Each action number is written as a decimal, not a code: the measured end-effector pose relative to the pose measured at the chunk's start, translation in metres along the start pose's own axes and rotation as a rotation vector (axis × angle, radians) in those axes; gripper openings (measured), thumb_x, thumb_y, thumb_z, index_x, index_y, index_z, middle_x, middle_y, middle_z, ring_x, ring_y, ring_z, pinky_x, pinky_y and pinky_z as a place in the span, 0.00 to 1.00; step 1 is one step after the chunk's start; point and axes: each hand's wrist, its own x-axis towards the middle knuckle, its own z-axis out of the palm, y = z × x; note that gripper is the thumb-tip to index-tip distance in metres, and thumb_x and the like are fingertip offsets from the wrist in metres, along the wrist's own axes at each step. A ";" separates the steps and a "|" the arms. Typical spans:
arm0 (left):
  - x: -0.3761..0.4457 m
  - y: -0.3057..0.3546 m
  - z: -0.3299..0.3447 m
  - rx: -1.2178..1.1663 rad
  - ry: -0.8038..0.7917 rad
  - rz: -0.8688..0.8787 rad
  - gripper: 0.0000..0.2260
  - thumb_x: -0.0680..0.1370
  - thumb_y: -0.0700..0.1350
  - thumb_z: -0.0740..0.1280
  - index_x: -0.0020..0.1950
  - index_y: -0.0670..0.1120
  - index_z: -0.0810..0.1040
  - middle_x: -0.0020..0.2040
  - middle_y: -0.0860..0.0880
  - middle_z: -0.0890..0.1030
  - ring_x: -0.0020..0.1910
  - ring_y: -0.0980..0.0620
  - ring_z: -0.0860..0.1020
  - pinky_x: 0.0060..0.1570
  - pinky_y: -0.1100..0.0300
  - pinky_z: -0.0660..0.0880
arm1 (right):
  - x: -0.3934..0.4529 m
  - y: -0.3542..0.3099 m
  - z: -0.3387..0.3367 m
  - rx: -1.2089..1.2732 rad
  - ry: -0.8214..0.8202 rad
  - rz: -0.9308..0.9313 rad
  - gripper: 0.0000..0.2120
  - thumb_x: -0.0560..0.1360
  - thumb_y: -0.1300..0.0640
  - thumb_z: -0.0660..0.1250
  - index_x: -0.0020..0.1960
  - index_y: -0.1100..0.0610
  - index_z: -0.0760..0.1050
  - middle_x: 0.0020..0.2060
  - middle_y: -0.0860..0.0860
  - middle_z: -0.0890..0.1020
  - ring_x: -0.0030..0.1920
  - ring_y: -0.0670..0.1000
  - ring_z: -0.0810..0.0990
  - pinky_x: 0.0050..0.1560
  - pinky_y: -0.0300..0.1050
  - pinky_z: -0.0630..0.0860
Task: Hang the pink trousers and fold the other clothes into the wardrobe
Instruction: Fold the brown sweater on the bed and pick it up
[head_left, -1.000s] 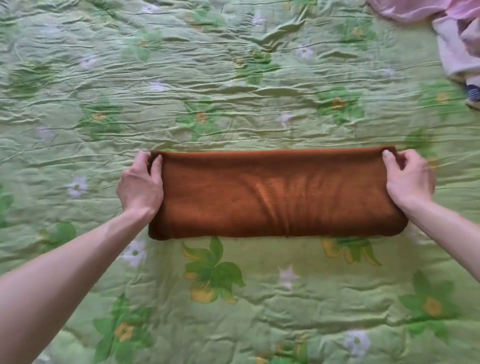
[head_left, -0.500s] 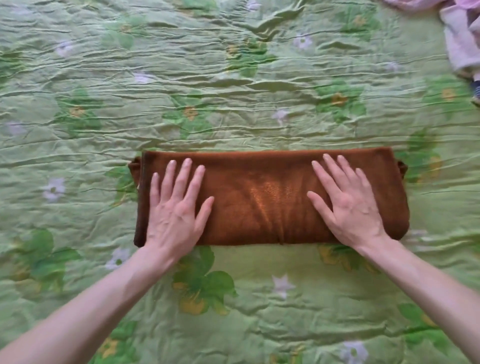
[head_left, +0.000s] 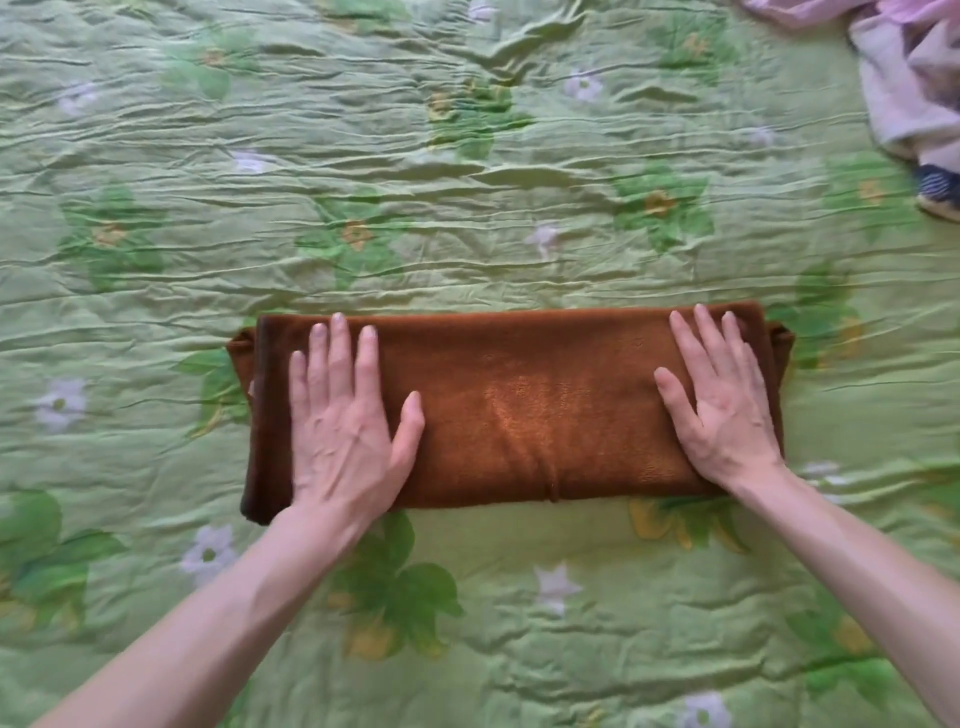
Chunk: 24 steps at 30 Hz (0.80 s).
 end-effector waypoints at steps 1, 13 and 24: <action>0.000 0.022 -0.002 -0.043 0.016 0.024 0.34 0.82 0.59 0.57 0.84 0.43 0.60 0.84 0.38 0.56 0.85 0.39 0.51 0.82 0.39 0.50 | -0.003 0.000 -0.002 -0.015 0.037 0.023 0.32 0.84 0.35 0.47 0.84 0.47 0.55 0.84 0.49 0.53 0.84 0.51 0.44 0.82 0.54 0.43; 0.005 0.113 0.045 0.003 -0.127 0.334 0.35 0.83 0.64 0.53 0.86 0.50 0.50 0.86 0.42 0.45 0.85 0.41 0.42 0.82 0.40 0.47 | -0.007 0.002 -0.011 0.328 0.278 0.555 0.48 0.78 0.38 0.70 0.85 0.54 0.46 0.84 0.57 0.49 0.83 0.55 0.51 0.81 0.44 0.49; -0.013 0.116 -0.007 -0.362 -0.255 0.304 0.27 0.84 0.48 0.60 0.84 0.47 0.60 0.84 0.44 0.60 0.84 0.44 0.55 0.82 0.47 0.53 | -0.008 -0.026 -0.119 0.573 -0.015 0.723 0.25 0.69 0.41 0.79 0.56 0.57 0.79 0.54 0.56 0.85 0.54 0.57 0.84 0.57 0.56 0.80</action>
